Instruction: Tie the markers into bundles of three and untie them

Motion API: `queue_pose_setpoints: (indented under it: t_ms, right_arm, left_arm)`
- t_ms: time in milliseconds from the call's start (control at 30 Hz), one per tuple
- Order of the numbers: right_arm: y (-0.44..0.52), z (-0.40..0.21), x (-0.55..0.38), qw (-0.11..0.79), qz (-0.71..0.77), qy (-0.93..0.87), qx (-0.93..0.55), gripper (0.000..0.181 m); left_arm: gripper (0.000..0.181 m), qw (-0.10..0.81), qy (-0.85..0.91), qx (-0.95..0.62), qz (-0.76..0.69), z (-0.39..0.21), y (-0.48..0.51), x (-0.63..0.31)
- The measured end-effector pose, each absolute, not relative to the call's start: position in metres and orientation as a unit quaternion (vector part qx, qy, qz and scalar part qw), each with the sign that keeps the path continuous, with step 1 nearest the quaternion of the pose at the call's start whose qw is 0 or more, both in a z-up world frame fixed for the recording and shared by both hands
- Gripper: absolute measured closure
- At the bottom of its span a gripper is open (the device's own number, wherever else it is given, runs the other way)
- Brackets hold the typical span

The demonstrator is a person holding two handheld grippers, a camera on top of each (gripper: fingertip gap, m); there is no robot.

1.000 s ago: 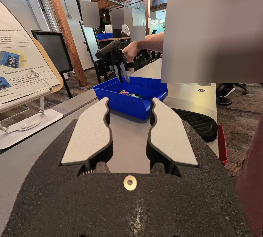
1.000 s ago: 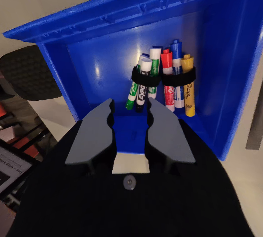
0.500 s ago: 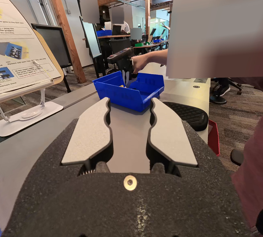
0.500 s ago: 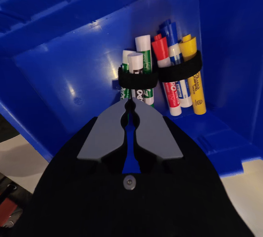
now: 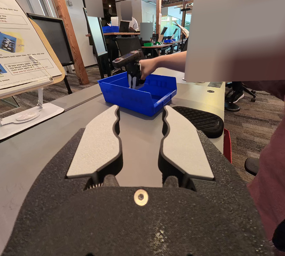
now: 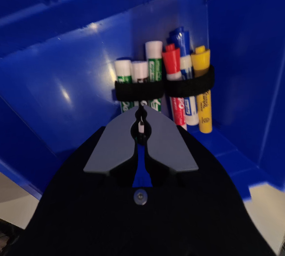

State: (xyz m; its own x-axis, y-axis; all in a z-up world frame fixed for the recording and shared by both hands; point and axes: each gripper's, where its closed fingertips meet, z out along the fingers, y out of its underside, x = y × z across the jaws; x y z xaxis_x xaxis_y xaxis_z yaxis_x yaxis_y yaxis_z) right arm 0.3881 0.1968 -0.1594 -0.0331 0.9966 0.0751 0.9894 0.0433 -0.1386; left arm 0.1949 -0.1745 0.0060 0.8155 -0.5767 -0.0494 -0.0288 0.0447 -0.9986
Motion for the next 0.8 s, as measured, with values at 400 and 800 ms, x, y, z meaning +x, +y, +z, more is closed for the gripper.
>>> queue_pose_setpoints:
  t_ms: [400,800]
  right_arm:
    - [0.196,-0.156,0.454,-0.042,-0.113,-0.712,-0.692,0.177]
    - [0.206,-0.165,0.454,-0.034,-0.162,-0.737,-0.655,0.173]
  left_arm:
    - [0.129,0.674,0.254,-0.661,-0.210,0.004,-0.170,0.208]
    - [0.129,0.658,0.277,-0.660,-0.233,-0.005,-0.171,0.230]
